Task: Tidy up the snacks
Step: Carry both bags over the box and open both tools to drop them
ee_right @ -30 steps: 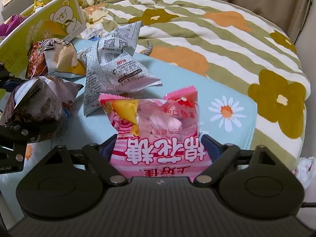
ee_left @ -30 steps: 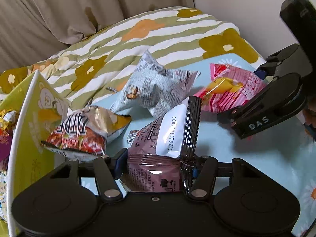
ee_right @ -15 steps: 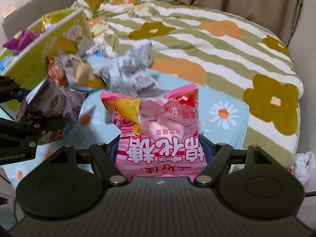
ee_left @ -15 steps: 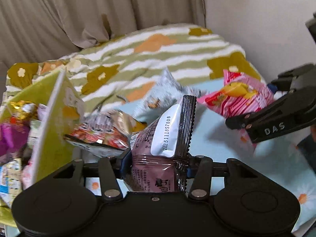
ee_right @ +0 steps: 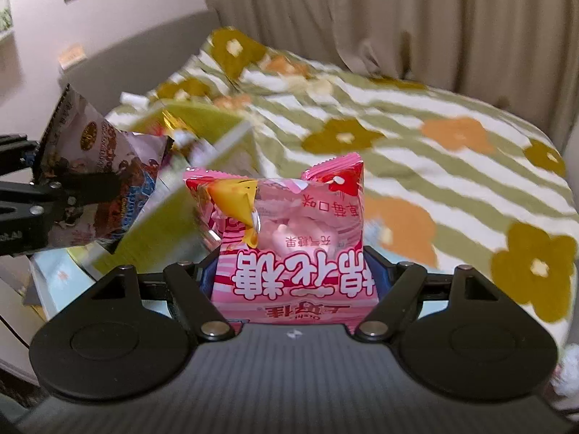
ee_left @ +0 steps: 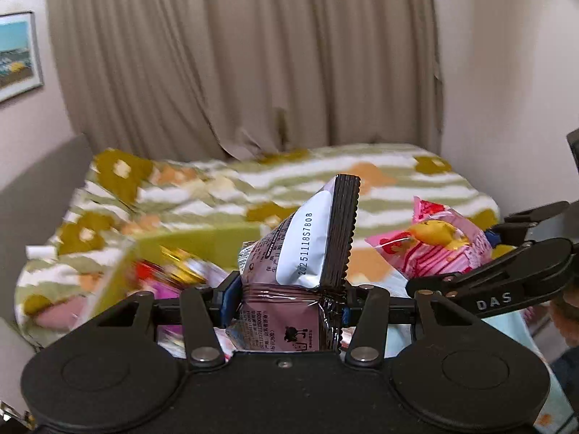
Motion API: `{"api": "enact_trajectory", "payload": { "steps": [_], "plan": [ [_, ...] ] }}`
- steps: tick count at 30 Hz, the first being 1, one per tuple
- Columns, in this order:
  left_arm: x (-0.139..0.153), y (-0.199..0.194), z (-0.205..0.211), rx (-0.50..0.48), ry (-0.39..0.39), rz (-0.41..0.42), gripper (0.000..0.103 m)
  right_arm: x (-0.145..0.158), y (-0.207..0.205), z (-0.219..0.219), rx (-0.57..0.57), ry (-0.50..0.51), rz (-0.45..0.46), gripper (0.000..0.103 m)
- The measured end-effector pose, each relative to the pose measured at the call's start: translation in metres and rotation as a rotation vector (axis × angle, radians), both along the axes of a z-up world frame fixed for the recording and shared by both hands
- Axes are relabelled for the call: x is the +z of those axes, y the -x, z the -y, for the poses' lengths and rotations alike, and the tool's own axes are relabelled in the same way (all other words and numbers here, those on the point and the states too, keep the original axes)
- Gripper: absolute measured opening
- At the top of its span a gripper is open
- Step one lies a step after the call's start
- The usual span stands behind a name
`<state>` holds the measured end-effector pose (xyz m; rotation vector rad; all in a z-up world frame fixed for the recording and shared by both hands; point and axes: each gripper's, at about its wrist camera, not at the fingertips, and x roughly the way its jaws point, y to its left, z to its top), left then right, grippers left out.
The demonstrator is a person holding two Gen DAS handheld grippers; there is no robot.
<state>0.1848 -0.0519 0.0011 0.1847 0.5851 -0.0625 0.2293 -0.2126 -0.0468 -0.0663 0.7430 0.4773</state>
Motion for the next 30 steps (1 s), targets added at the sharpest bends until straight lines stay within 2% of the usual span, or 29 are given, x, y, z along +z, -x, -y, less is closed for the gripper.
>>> {"api": "enact_trajectory", "payload": {
  "steps": [10,16,21,23,25,27,30],
  "plan": [
    [0.023,-0.036,-0.105,0.03,-0.005,0.053,0.054,0.047,-0.02,-0.115,-0.006,-0.076,0.069,0.092],
    [0.02,-0.071,-0.157,0.004,-0.008,0.037,0.055,0.052,-0.041,-0.176,-0.083,-0.08,0.049,0.092],
    [0.003,-0.113,-0.189,-0.045,0.006,-0.029,0.057,0.045,-0.059,-0.209,-0.182,-0.079,0.006,0.092],
    [-0.006,-0.126,-0.196,-0.067,0.022,-0.061,0.065,0.04,-0.064,-0.217,-0.221,-0.085,-0.012,0.092],
    [-0.014,-0.133,-0.201,-0.092,0.038,-0.089,0.097,0.036,-0.066,-0.224,-0.261,-0.086,-0.028,0.092],
    [-0.018,-0.128,-0.206,-0.117,0.051,-0.082,0.101,0.032,-0.067,-0.231,-0.298,-0.082,-0.04,0.092],
    [-0.021,-0.123,-0.215,-0.111,0.05,-0.1,0.102,0.028,-0.062,-0.236,-0.328,-0.074,-0.052,0.092]
  ]
}}
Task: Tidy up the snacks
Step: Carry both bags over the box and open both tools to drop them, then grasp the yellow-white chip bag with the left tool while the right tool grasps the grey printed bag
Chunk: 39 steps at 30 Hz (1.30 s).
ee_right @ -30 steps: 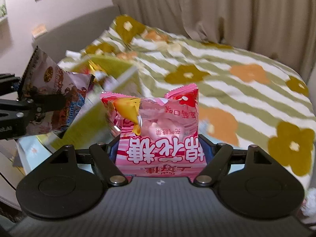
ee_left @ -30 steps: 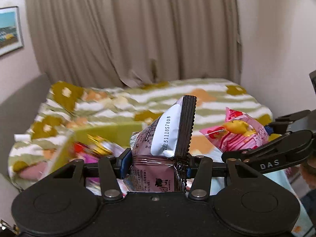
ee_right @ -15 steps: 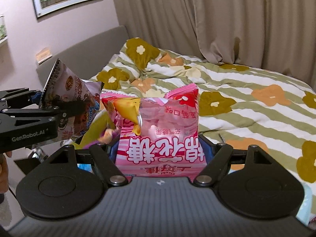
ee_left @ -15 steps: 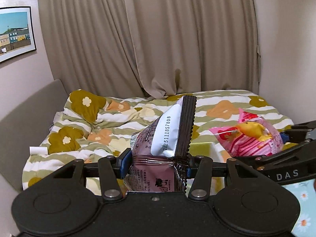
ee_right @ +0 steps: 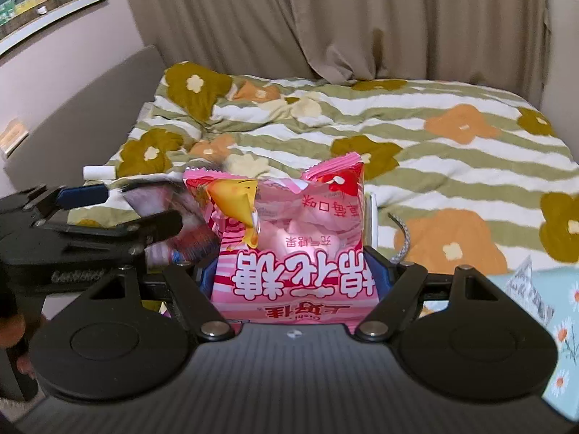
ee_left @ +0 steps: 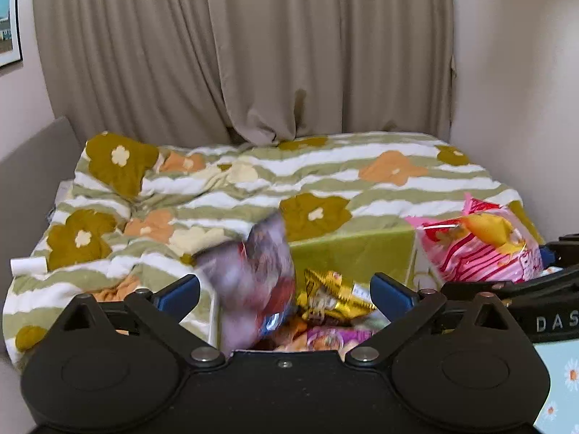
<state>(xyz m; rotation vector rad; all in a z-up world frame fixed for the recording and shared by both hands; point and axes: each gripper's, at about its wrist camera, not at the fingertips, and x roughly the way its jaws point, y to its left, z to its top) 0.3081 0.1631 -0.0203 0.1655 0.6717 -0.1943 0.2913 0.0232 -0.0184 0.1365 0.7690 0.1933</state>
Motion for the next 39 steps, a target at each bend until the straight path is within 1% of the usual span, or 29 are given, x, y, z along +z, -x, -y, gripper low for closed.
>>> {"api": "enact_trajectory", "payload": {
  "steps": [3,8,14,17,18,20,24,28,33,39],
  "plan": [
    [-0.001,0.008,-0.009,-0.014,0.051,-0.025,0.102,-0.005,0.001,-0.003,-0.022,0.02,-0.018,0.092],
    [0.0,0.023,-0.012,0.002,0.029,-0.019,0.102,-0.003,0.003,0.001,-0.05,0.006,-0.019,0.092],
    [0.002,0.037,-0.015,0.025,0.011,-0.016,0.103,0.006,-0.009,-0.003,-0.034,-0.007,0.006,0.092],
    [-0.002,0.037,-0.019,0.045,0.002,-0.019,0.103,0.003,-0.02,-0.006,-0.033,-0.023,0.017,0.095],
    [-0.003,0.038,-0.02,0.051,0.004,-0.023,0.103,0.001,-0.024,-0.006,-0.031,-0.03,0.019,0.103],
    [-0.004,0.039,-0.021,0.061,0.01,-0.029,0.103,-0.005,-0.028,-0.006,-0.034,-0.049,0.021,0.103],
    [-0.008,0.043,-0.022,0.077,0.005,-0.038,0.103,-0.011,-0.018,0.001,-0.043,-0.091,0.029,0.103],
    [-0.01,0.042,-0.021,0.082,0.011,-0.051,0.103,-0.013,-0.003,0.005,-0.04,-0.092,0.029,0.103],
    [-0.003,0.045,-0.017,0.07,0.022,-0.032,0.103,-0.005,0.009,0.008,-0.055,-0.084,0.046,0.103],
    [0.009,0.046,-0.011,0.051,0.059,-0.022,0.103,0.012,0.025,0.021,-0.099,-0.074,0.087,0.103]
  ]
}}
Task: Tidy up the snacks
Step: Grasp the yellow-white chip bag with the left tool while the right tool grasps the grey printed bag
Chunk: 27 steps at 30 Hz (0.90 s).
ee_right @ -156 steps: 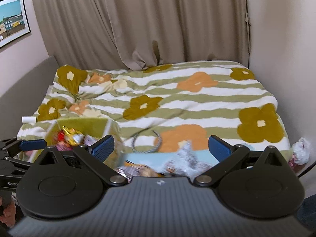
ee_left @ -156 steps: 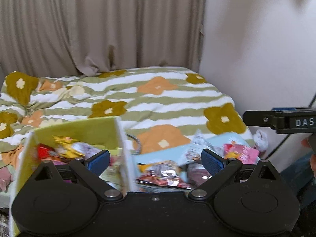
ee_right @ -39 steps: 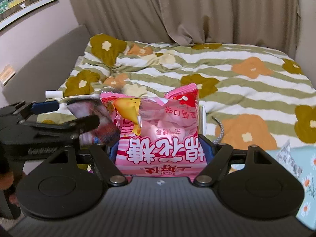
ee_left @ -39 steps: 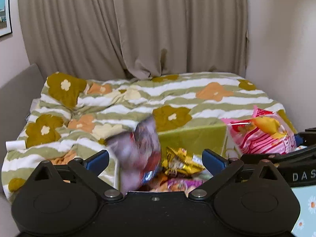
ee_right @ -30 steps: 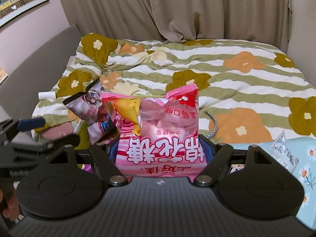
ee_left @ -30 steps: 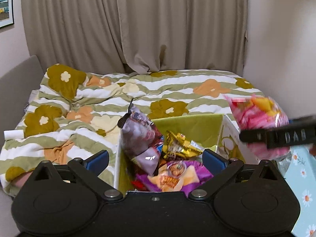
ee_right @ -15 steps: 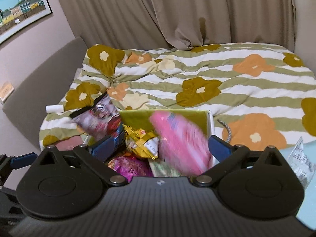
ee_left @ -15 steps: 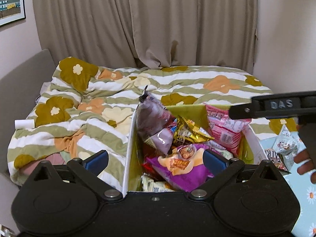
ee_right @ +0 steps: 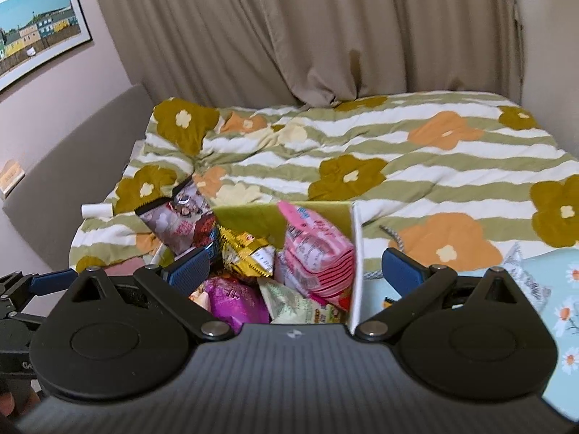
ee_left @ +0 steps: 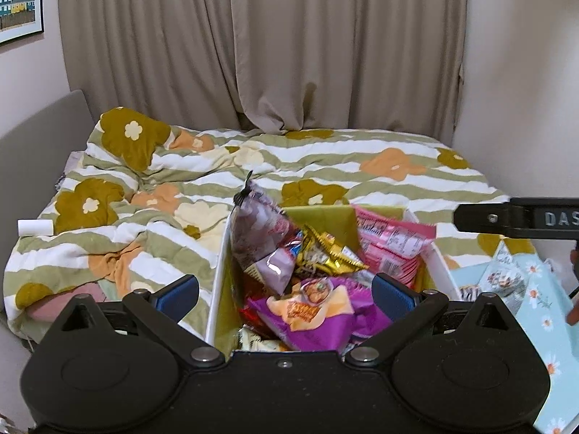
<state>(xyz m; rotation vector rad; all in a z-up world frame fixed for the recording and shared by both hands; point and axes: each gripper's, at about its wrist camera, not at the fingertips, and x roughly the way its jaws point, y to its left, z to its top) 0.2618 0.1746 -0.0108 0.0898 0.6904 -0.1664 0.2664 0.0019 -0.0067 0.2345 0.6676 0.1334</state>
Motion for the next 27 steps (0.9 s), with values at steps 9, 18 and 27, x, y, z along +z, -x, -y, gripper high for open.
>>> {"api": "enact_trajectory", "payload": {
  "steps": [9,18,27],
  "plan": [
    [0.014,0.005,0.029,-0.039,0.005,0.017,0.103,0.03,0.027,0.04,-0.083,0.065,0.017,0.103],
    [0.016,0.02,0.098,-0.046,-0.013,0.043,0.103,0.031,0.043,0.114,-0.111,0.052,0.036,0.103],
    [-0.014,0.015,0.2,-0.061,-0.103,0.016,0.103,0.005,0.036,0.196,0.005,0.077,0.004,0.103]
  ]
}}
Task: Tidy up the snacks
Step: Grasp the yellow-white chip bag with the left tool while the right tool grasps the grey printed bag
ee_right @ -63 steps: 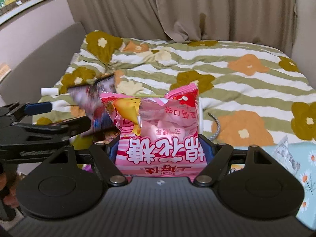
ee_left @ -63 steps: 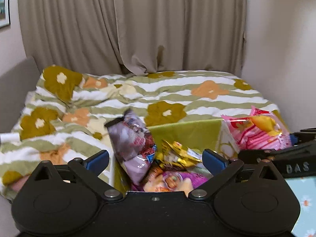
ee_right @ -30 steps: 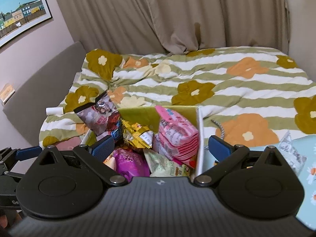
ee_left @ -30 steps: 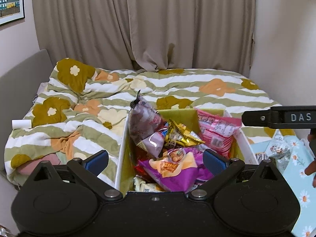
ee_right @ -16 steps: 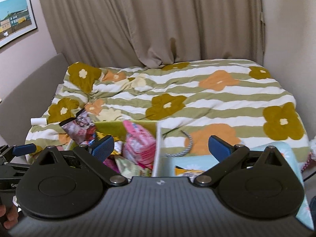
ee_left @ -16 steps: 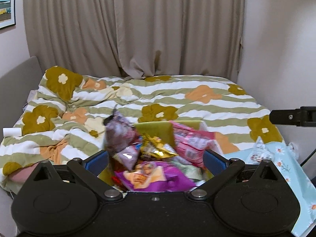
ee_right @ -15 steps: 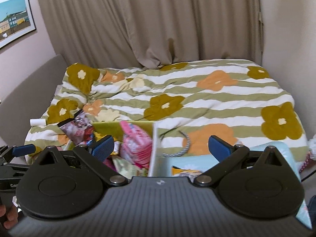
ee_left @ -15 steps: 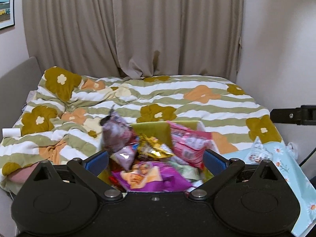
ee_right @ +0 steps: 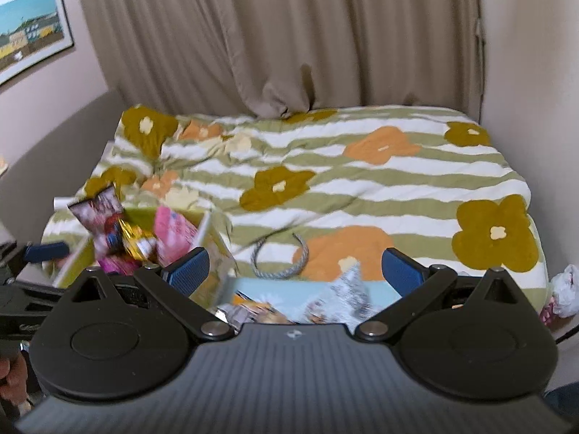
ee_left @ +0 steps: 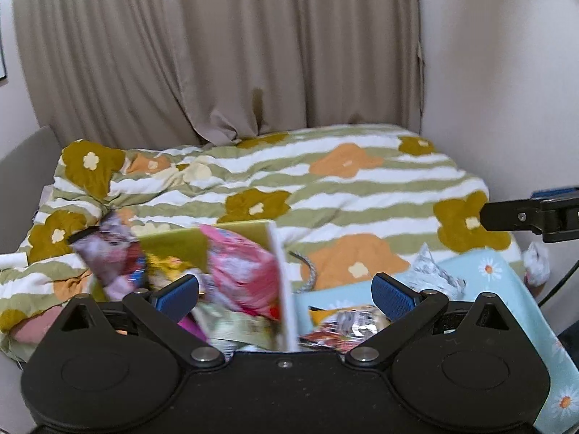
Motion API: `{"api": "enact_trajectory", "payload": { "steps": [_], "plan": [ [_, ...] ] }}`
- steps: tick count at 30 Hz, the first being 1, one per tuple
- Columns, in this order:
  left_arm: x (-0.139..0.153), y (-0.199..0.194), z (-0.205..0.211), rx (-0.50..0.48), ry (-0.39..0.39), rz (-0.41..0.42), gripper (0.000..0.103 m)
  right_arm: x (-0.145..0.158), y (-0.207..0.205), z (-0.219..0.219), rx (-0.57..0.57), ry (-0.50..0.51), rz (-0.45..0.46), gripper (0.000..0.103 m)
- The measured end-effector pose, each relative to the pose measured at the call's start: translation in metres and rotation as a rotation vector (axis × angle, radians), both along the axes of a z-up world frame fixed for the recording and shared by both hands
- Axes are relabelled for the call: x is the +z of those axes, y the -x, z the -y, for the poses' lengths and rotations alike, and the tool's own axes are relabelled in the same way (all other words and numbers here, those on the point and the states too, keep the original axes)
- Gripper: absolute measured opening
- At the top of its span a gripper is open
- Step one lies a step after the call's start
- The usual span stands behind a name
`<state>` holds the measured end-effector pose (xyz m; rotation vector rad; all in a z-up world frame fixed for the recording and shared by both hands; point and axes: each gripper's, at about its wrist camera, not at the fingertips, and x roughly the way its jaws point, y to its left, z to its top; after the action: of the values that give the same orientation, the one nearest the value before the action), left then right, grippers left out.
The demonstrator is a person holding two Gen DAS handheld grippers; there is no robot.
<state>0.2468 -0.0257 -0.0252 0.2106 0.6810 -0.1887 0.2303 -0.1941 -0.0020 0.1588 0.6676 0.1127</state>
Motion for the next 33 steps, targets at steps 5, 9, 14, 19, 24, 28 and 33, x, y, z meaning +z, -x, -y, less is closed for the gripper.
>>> {"api": "enact_trajectory", "payload": {
  "steps": [5,9,14,19,24,28,33],
  "plan": [
    [-0.032,-0.014,0.05,-0.04,-0.08,-0.035,0.103,-0.025,-0.014,0.035,0.09,0.007,-0.027,0.103],
    [-0.067,-0.027,0.087,-0.082,-0.223,-0.055,0.103,-0.053,-0.032,0.056,0.191,0.019,-0.059,0.103],
    [-0.106,-0.049,0.107,-0.057,-0.314,-0.132,0.101,-0.093,-0.058,0.073,0.265,-0.035,-0.131,0.103],
    [-0.139,-0.062,0.119,-0.048,-0.398,-0.201,0.1,-0.13,-0.077,0.076,0.309,-0.071,-0.186,0.103],
    [-0.163,-0.073,0.123,-0.03,-0.439,-0.278,0.1,-0.151,-0.096,0.072,0.361,-0.061,-0.218,0.103],
    [-0.176,-0.08,0.124,-0.013,-0.474,-0.319,0.099,-0.161,-0.106,0.067,0.402,-0.047,-0.24,0.103],
    [-0.185,-0.08,0.114,0.025,-0.433,-0.371,0.094,-0.169,-0.11,0.056,0.435,-0.037,-0.253,0.103]
  ]
}}
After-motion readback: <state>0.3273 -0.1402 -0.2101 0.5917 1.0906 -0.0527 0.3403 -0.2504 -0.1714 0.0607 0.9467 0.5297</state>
